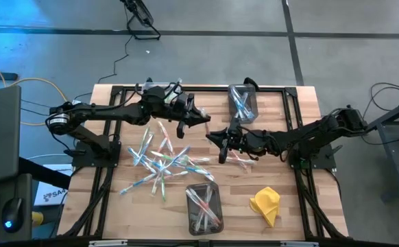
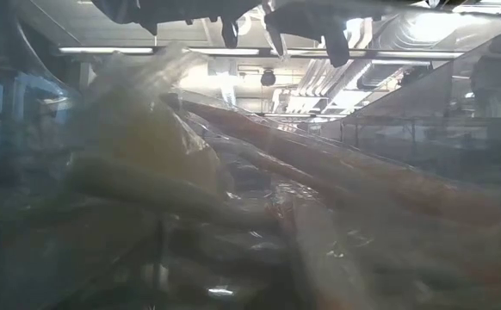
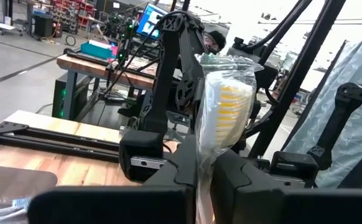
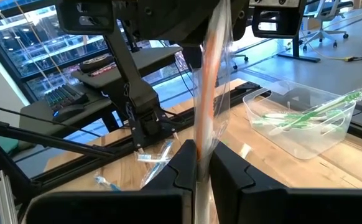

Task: Pick & Place Toothbrushes
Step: Put the orange toothbrush into the bottom black bin

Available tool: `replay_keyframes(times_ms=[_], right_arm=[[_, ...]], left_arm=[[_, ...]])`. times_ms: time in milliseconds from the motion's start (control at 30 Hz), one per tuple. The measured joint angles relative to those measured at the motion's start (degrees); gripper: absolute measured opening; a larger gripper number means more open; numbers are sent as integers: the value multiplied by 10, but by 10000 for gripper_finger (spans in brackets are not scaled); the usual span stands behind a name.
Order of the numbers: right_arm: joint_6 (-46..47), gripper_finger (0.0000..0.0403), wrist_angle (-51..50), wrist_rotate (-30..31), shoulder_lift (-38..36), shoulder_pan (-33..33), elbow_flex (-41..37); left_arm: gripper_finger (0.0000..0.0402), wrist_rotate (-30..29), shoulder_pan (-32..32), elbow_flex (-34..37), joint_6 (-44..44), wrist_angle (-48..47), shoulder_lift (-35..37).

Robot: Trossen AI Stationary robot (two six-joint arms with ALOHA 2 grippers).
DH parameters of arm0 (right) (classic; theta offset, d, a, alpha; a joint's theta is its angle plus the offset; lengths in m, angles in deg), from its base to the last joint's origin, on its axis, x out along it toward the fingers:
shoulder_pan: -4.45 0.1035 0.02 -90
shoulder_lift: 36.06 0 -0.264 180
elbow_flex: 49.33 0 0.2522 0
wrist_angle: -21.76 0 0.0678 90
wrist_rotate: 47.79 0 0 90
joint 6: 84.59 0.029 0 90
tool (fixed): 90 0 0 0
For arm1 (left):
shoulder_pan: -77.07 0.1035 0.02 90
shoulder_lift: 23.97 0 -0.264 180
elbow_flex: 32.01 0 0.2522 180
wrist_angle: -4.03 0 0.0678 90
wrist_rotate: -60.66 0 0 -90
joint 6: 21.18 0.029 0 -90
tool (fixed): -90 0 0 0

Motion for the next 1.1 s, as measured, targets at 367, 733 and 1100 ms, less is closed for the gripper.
replay_keyframes(times_ms=[367,733,1100], right_arm=[[8,114,5,3,0,0,0],[-8,210,4,5,0,0,0],[52,215,-157,39,-85,0,0]], left_arm=[[8,10,0,0,5,-7,0],[8,32,0,0,17,-16,0],[8,97,34,0,0,-18,0]])
